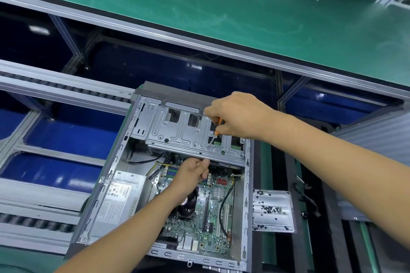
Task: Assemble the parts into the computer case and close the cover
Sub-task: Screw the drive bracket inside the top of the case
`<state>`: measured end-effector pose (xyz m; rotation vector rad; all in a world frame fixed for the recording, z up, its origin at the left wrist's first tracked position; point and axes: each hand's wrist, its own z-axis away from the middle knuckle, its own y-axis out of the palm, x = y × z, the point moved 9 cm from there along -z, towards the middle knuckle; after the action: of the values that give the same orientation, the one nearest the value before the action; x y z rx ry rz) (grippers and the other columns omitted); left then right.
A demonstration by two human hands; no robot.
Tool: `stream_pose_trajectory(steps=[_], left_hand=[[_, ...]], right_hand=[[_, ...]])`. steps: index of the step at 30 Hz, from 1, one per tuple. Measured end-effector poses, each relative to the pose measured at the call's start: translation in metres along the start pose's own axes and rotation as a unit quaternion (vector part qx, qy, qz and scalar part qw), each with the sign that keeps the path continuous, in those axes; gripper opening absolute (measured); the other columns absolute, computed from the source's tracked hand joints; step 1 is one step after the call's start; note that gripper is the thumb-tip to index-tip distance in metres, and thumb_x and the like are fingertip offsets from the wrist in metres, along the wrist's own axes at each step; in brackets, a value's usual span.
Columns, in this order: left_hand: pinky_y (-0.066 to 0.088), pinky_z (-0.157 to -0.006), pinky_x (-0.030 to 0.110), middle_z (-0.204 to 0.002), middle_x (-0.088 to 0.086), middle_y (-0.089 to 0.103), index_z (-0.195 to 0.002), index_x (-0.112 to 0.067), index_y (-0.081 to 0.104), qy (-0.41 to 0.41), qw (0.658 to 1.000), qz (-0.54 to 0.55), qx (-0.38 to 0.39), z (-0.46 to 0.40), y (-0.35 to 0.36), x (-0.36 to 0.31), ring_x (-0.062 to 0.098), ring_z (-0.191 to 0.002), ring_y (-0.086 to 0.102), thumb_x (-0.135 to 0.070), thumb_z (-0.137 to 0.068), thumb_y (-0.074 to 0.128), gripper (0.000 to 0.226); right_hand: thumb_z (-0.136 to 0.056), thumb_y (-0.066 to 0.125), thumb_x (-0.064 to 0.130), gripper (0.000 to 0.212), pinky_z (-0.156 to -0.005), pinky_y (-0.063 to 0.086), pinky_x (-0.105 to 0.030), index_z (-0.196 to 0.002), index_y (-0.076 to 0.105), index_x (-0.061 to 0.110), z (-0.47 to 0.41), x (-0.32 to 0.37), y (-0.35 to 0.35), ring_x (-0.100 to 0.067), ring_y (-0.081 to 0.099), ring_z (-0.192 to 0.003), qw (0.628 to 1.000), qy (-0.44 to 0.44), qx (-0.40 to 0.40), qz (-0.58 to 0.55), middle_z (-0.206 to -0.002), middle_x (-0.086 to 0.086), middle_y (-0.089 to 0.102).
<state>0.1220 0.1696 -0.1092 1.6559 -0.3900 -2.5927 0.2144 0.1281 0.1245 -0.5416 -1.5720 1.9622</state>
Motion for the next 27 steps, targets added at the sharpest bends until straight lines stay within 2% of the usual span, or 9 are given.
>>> stream_pose_trajectory(steps=[3,7,12,15,18,21,23,25,27], left_hand=[[0.037,-0.052,0.011,-0.053,-0.004,0.050,-0.059,-0.013,0.056,0.002,1.000,0.006,0.003,0.000,0.001,-0.002,0.002,-0.045,0.039,-0.045,-0.093,0.054,0.047],[0.037,-0.051,0.011,-0.055,-0.001,0.050,-0.059,-0.013,0.056,0.005,1.000,0.015,0.005,0.000,0.002,-0.002,0.002,-0.045,0.039,-0.044,-0.092,0.055,0.046],[0.036,-0.051,0.013,-0.058,0.004,0.049,-0.057,-0.017,0.057,0.002,1.000,0.011,0.003,-0.001,0.001,0.000,0.005,-0.046,0.037,-0.048,-0.092,0.055,0.047],[0.037,-0.051,0.012,-0.057,0.001,0.048,-0.057,-0.018,0.056,0.001,1.000,0.005,0.002,-0.001,0.000,0.001,0.004,-0.046,0.038,-0.049,-0.092,0.055,0.047],[0.037,-0.052,0.012,-0.057,0.000,0.049,-0.057,-0.018,0.055,0.001,1.000,-0.004,-0.005,-0.002,-0.001,0.001,0.003,-0.046,0.039,-0.050,-0.091,0.055,0.047],[0.037,-0.051,0.012,-0.057,-0.001,0.049,-0.059,-0.016,0.054,0.001,1.000,-0.002,-0.007,-0.002,-0.001,0.001,0.003,-0.046,0.038,-0.048,-0.093,0.055,0.046],[0.038,-0.052,0.014,-0.056,-0.003,0.049,-0.060,-0.016,0.054,-0.002,1.000,-0.009,-0.007,-0.002,-0.002,0.003,0.004,-0.047,0.038,-0.043,-0.098,0.054,0.047],[0.038,-0.055,0.016,-0.058,-0.003,0.050,-0.060,-0.017,0.054,-0.005,1.000,-0.016,-0.011,-0.002,-0.003,0.005,0.005,-0.049,0.039,-0.039,-0.101,0.053,0.046],[0.038,-0.054,0.014,-0.057,-0.004,0.050,-0.060,-0.017,0.053,-0.005,1.000,-0.023,-0.013,-0.003,-0.003,0.005,0.003,-0.049,0.039,-0.037,-0.102,0.053,0.046]], right_hand=[[-0.087,0.068,0.016,0.018,-0.074,0.051,-0.043,-0.081,0.051,0.019,-0.001,0.003,0.001,-0.023,0.053,-0.066,0.999,-0.043,0.022,0.023,-0.081,0.005,0.056],[-0.090,0.067,0.016,0.019,-0.080,0.040,-0.035,-0.082,0.050,0.019,0.001,0.011,0.004,-0.023,0.049,-0.064,0.991,-0.114,0.026,0.067,-0.083,0.006,0.051],[-0.089,0.068,0.012,0.025,-0.084,0.041,-0.038,-0.080,0.047,0.023,0.003,0.020,0.003,-0.021,0.043,-0.060,0.984,-0.166,0.019,0.063,-0.082,0.007,0.047],[-0.087,0.069,0.015,0.022,-0.078,0.040,-0.033,-0.079,0.050,0.021,-0.001,0.018,0.003,-0.019,0.046,-0.063,0.989,-0.142,0.020,0.027,-0.081,0.008,0.050],[-0.085,0.068,0.020,0.018,-0.056,0.035,-0.029,-0.077,0.051,0.021,-0.005,0.006,0.002,-0.016,0.050,-0.063,0.997,-0.075,0.008,-0.025,-0.074,0.008,0.055],[-0.084,0.061,0.026,0.016,-0.053,0.030,-0.027,-0.074,0.049,0.024,-0.006,-0.003,0.003,-0.014,0.049,-0.057,1.000,-0.024,-0.007,-0.006,-0.061,0.008,0.053],[-0.086,0.061,0.029,0.011,-0.053,0.032,-0.029,-0.085,0.051,0.024,-0.008,-0.007,0.005,-0.017,0.054,-0.062,1.000,-0.002,0.011,-0.009,-0.066,0.010,0.055],[-0.085,0.065,0.025,0.022,-0.051,0.030,-0.031,-0.099,0.048,0.024,-0.010,-0.006,0.008,-0.015,0.053,-0.063,0.998,-0.007,0.041,-0.040,-0.074,0.010,0.053],[-0.083,0.065,0.012,0.032,-0.050,0.031,-0.033,-0.103,0.044,0.024,-0.013,-0.001,0.008,-0.017,0.052,-0.067,0.995,-0.026,0.071,-0.070,-0.090,0.004,0.050]])
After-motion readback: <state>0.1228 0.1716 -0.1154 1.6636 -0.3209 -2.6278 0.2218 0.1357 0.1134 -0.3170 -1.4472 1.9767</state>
